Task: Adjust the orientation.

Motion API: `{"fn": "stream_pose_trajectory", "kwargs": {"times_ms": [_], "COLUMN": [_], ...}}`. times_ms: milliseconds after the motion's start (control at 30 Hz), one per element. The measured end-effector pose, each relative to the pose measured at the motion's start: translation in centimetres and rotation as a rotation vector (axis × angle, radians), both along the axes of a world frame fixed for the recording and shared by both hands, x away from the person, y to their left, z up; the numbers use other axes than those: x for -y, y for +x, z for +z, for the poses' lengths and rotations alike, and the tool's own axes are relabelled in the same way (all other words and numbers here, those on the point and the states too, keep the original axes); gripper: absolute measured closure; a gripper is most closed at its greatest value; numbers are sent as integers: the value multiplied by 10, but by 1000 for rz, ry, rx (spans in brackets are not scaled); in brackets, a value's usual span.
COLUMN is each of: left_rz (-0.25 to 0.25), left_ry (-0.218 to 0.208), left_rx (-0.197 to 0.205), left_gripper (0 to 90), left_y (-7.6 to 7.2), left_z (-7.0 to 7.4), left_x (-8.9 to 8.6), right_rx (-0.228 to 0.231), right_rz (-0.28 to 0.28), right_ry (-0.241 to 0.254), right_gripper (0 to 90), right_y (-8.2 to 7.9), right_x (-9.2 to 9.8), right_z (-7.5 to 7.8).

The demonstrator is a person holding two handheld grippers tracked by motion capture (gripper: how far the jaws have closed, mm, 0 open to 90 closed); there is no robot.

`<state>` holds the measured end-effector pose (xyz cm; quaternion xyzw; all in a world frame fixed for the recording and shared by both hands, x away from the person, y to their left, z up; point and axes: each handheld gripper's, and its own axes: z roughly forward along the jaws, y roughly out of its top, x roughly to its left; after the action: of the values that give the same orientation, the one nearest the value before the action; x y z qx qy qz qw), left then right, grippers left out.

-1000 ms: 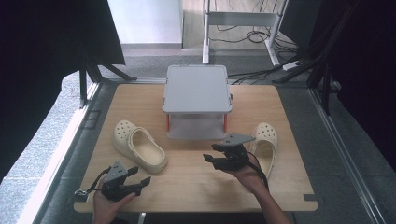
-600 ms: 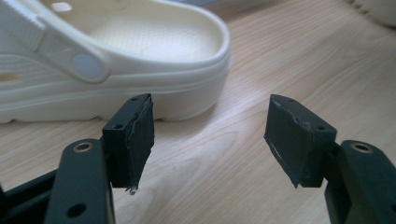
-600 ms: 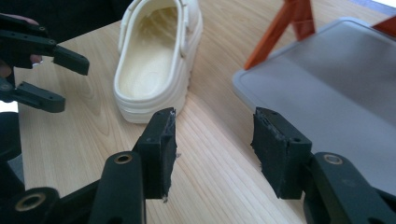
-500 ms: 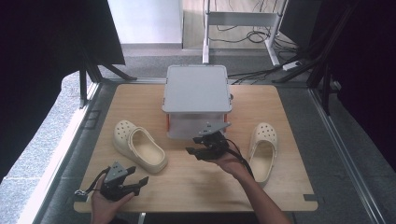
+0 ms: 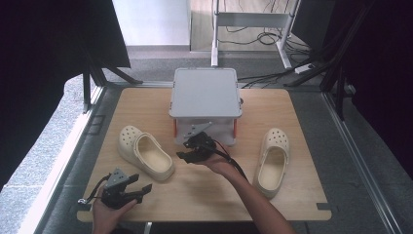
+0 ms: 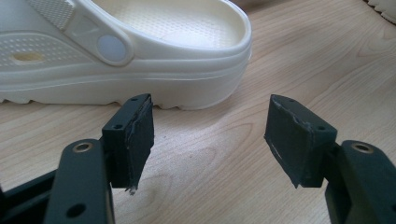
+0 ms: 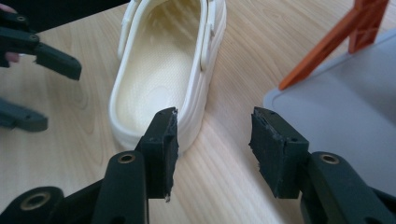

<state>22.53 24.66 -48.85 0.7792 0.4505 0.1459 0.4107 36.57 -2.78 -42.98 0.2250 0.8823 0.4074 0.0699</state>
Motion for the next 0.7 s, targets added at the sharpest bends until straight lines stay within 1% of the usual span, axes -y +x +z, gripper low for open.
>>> {"fn": "stream_pose_trajectory", "kwargs": {"times_ms": [133, 200, 267, 467, 500, 700], "left_rz": [-5, -6, -9, -12, -12, -14], "left_ry": [0, 0, 0, 5, 6, 1], "left_rx": [-3, -3, -6, -6, -7, -8], "left_gripper": [336, 335, 336, 337, 337, 337], "left_y": [0, 0, 0, 1, 1, 1], "left_z": [0, 0, -1, -1, -1, -1], "left_x": [0, 0, 1, 1, 1, 1], "right_rx": [-13, -11, -21, -23, -31, -43], "right_rz": [11, 12, 15, 21, 25, 24], "right_ry": [-15, -17, -19, -26, -27, -22], "right_gripper": [521, 521, 521, 521, 521, 521], "right_y": [7, 9, 13, 17, 19, 19], "right_x": [-21, -23, -31, -39, -42, -47], "right_z": [0, -1, -3, -7, -9, -13]}}
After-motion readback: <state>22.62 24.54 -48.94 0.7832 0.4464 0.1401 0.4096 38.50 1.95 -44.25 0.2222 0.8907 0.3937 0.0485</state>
